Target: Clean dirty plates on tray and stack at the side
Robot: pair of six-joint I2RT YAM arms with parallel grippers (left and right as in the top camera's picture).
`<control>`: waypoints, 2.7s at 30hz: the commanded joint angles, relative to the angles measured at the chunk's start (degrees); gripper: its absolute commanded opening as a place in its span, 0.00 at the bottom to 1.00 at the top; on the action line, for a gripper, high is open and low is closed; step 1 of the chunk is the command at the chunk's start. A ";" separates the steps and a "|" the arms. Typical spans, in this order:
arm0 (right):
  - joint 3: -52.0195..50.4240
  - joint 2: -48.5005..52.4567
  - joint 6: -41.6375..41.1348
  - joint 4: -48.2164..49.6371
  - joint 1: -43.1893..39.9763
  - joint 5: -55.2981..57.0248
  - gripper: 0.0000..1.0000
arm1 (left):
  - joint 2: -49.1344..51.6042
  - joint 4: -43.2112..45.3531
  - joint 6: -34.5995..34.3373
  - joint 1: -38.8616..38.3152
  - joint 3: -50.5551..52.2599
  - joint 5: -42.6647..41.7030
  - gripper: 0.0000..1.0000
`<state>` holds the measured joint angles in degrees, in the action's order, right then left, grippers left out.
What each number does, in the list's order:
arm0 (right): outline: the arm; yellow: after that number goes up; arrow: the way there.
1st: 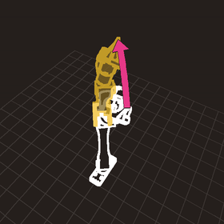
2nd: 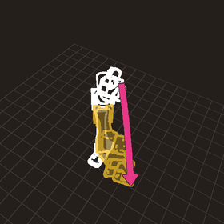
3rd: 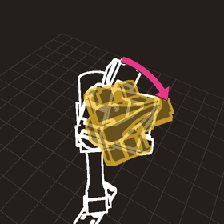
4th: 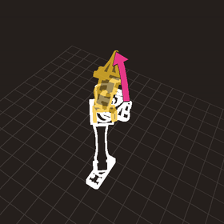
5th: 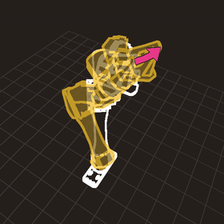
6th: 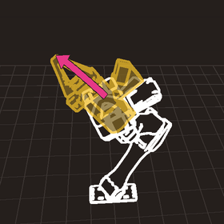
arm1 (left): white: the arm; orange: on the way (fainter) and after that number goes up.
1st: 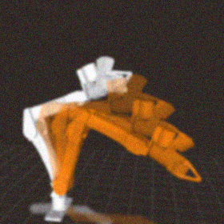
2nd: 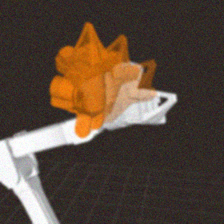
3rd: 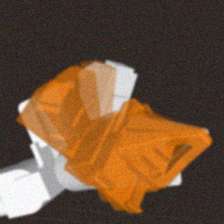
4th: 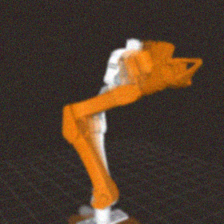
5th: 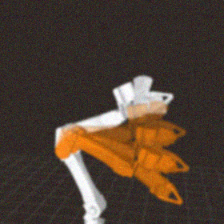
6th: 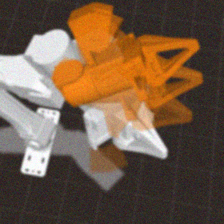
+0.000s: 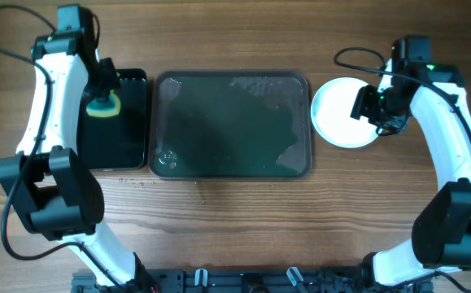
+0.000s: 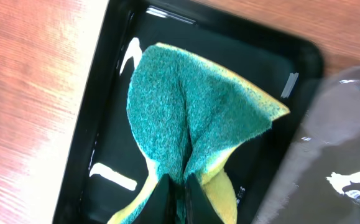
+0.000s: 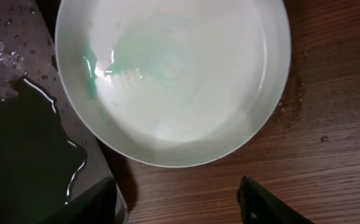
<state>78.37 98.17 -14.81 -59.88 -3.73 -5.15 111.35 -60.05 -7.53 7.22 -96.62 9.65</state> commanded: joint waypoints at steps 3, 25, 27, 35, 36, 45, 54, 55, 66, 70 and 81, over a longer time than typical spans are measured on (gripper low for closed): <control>1.01 -0.90 1.16 0.46 1.75 -0.90 0.63 | 2.47 6.14 2.84 0.90 8.66 -1.25 0.09; 1.14 -22.53 5.81 -2.12 8.33 -0.87 1.00 | -16.90 -2.38 -0.61 -0.72 4.87 -1.29 1.00; 1.14 -27.28 5.77 -3.56 8.70 -0.92 1.00 | -18.08 -2.38 -0.61 -0.72 4.87 -1.29 1.00; 1.14 -42.51 5.68 -10.29 8.70 -0.94 1.00 | -18.34 -2.38 -0.61 -0.68 4.87 -1.29 1.00; 1.14 -43.95 5.66 -11.28 8.70 -0.92 1.00 | -18.34 -2.38 -0.61 -0.68 4.87 -1.29 1.00; 1.14 -49.68 5.68 -16.06 8.70 -0.90 1.00 | -18.34 -2.38 -0.61 -0.68 4.87 -1.29 1.00; 1.11 -49.29 10.34 -13.09 8.70 -0.70 1.00 | -18.34 -2.38 -0.61 -0.68 4.87 -1.29 1.00; 1.11 -49.29 10.36 -12.04 8.70 -0.70 1.00 | -18.34 -2.38 -0.61 -0.68 4.87 -1.29 1.00; -20.13 -59.52 13.27 24.68 8.76 -2.99 1.00 | -18.34 -2.38 -0.61 -0.68 4.87 -1.29 1.00; -37.22 -68.96 13.25 41.94 8.76 -3.96 1.00 | -18.34 -2.38 -0.61 -0.68 4.87 -1.29 1.00; -70.69 -91.49 10.16 64.04 8.76 -3.91 1.00 | -18.34 -2.38 -0.61 -0.68 4.87 -1.29 1.00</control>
<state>13.85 11.70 -3.14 1.15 4.84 -7.99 92.58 -62.57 -7.62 6.52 -91.72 8.64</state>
